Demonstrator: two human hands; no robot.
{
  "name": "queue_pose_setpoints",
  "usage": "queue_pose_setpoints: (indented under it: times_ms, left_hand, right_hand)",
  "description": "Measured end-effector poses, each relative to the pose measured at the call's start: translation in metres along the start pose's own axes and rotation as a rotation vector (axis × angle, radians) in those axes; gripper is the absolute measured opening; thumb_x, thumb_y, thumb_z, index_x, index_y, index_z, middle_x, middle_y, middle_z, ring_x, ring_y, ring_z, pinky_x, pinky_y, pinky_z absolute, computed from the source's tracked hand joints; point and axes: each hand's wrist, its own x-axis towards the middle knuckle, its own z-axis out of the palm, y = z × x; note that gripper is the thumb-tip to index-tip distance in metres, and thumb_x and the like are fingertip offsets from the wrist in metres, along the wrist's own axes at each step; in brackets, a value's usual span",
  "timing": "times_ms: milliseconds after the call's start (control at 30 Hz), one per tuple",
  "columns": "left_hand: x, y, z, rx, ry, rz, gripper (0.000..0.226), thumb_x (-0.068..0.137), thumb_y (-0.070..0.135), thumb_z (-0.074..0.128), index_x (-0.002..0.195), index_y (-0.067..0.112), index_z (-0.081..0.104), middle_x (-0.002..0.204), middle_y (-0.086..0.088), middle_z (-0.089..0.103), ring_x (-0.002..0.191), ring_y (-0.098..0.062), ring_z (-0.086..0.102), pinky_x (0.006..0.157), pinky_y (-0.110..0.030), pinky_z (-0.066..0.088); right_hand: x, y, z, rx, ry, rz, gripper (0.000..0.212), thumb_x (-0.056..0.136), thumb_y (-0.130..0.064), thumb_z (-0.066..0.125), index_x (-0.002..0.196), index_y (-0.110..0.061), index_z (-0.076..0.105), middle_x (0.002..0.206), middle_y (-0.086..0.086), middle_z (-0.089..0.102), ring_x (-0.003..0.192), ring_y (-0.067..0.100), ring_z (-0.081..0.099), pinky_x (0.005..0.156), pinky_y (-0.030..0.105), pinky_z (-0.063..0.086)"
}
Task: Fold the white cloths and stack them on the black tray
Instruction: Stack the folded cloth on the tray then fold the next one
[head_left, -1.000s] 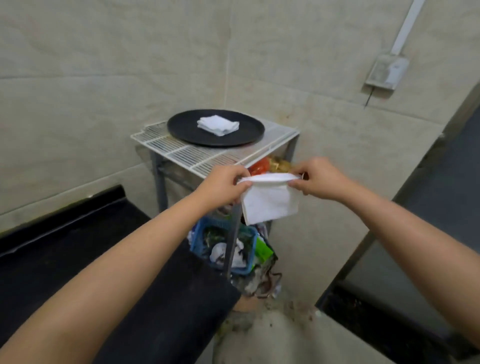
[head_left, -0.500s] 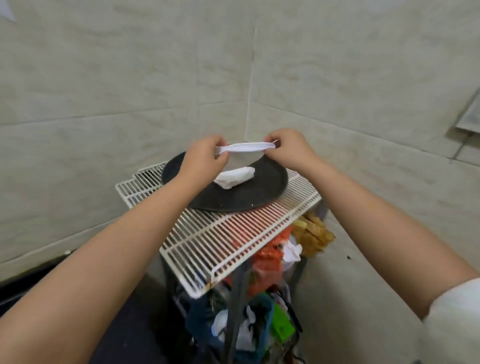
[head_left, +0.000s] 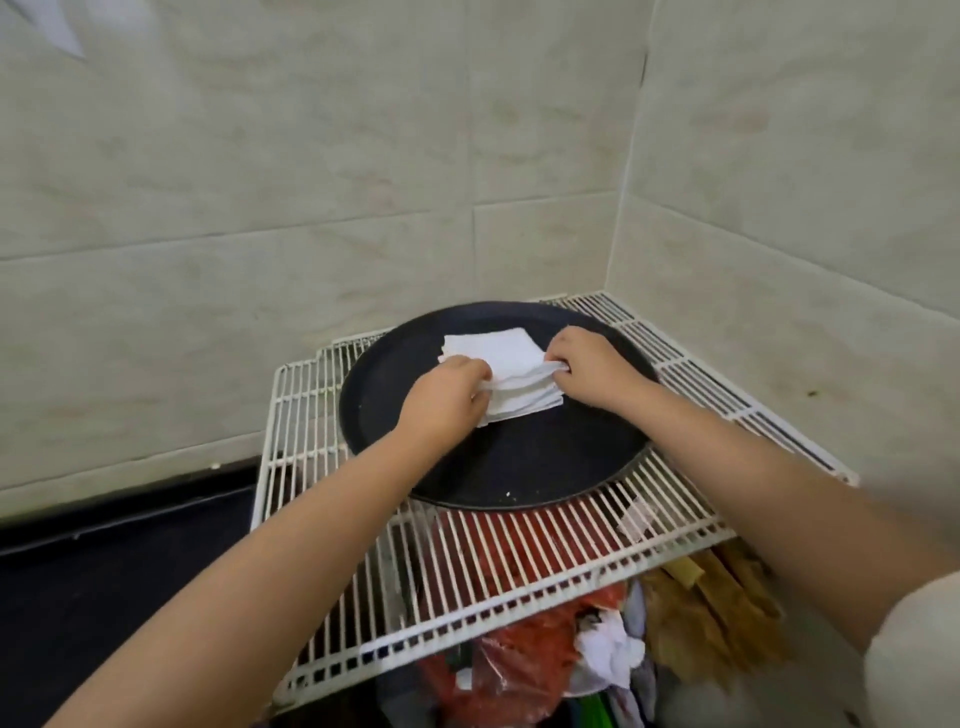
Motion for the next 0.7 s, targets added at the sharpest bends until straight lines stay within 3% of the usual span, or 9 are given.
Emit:
queue_pose_setpoints:
  times_ms: [200, 333, 400, 467, 567, 700]
  left_hand:
    - [-0.008, 0.007, 0.003, 0.080, 0.022, -0.052, 0.028, 0.094, 0.025, 0.048, 0.119, 0.014, 0.056, 0.119, -0.005, 0.060, 0.103, -0.023, 0.058, 0.082, -0.032, 0.047]
    - [-0.018, 0.009, 0.001, 0.109, -0.022, -0.071, 0.038, 0.095, 0.029, 0.044, 0.131, 0.016, 0.045, 0.130, -0.005, 0.054, 0.109, -0.023, 0.057, 0.086, -0.034, 0.048]
    - [-0.025, 0.010, -0.004, 0.117, 0.000, -0.081, 0.044, 0.096, 0.030, 0.043, 0.137, 0.016, 0.038, 0.136, -0.005, 0.049, 0.114, -0.023, 0.054, 0.087, -0.035, 0.048]
    - [-0.034, 0.009, -0.014, 0.136, 0.026, -0.112, 0.045, 0.095, 0.030, 0.043, 0.138, 0.016, 0.036, 0.137, -0.006, 0.047, 0.118, -0.024, 0.051, 0.088, -0.037, 0.048]
    - [-0.063, -0.006, -0.037, 0.127, 0.029, -0.222, 0.042, 0.095, 0.028, 0.044, 0.134, 0.013, 0.040, 0.134, -0.008, 0.049, 0.119, -0.028, 0.049, 0.090, -0.038, 0.044]
    - [-0.134, -0.049, -0.081, 0.209, 0.048, -0.383, 0.037, 0.094, 0.024, 0.044, 0.127, 0.006, 0.046, 0.129, -0.016, 0.049, 0.118, -0.035, 0.048, 0.093, -0.040, 0.041]
  right_hand:
    - [-0.004, 0.013, 0.000, 0.026, -0.057, -0.088, 0.018, 0.079, -0.003, 0.049, 0.083, 0.004, 0.065, 0.096, 0.017, 0.061, 0.092, 0.029, 0.056, 0.083, 0.040, 0.046]
    - [-0.010, 0.007, -0.006, -0.070, -0.235, -0.118, 0.016, 0.082, -0.011, 0.051, 0.083, 0.002, 0.060, 0.093, 0.016, 0.060, 0.088, 0.031, 0.058, 0.080, 0.045, 0.049]
    - [-0.014, 0.001, -0.012, -0.136, -0.243, -0.099, 0.016, 0.085, -0.016, 0.050, 0.089, -0.003, 0.059, 0.100, 0.012, 0.057, 0.092, 0.030, 0.058, 0.080, 0.043, 0.049]
    - [-0.016, -0.011, -0.018, -0.232, -0.161, -0.091, 0.026, 0.090, -0.021, 0.047, 0.109, -0.004, 0.055, 0.115, 0.011, 0.050, 0.101, 0.030, 0.055, 0.084, 0.043, 0.049]
    - [-0.022, -0.056, -0.020, -0.213, -0.079, -0.139, 0.037, 0.091, -0.023, 0.047, 0.122, -0.003, 0.049, 0.129, 0.014, 0.043, 0.112, 0.032, 0.049, 0.090, 0.043, 0.046]
    - [-0.038, -0.163, -0.013, -0.097, -0.059, -0.334, 0.040, 0.092, -0.024, 0.047, 0.126, -0.005, 0.049, 0.131, 0.016, 0.045, 0.118, 0.034, 0.047, 0.094, 0.042, 0.044]
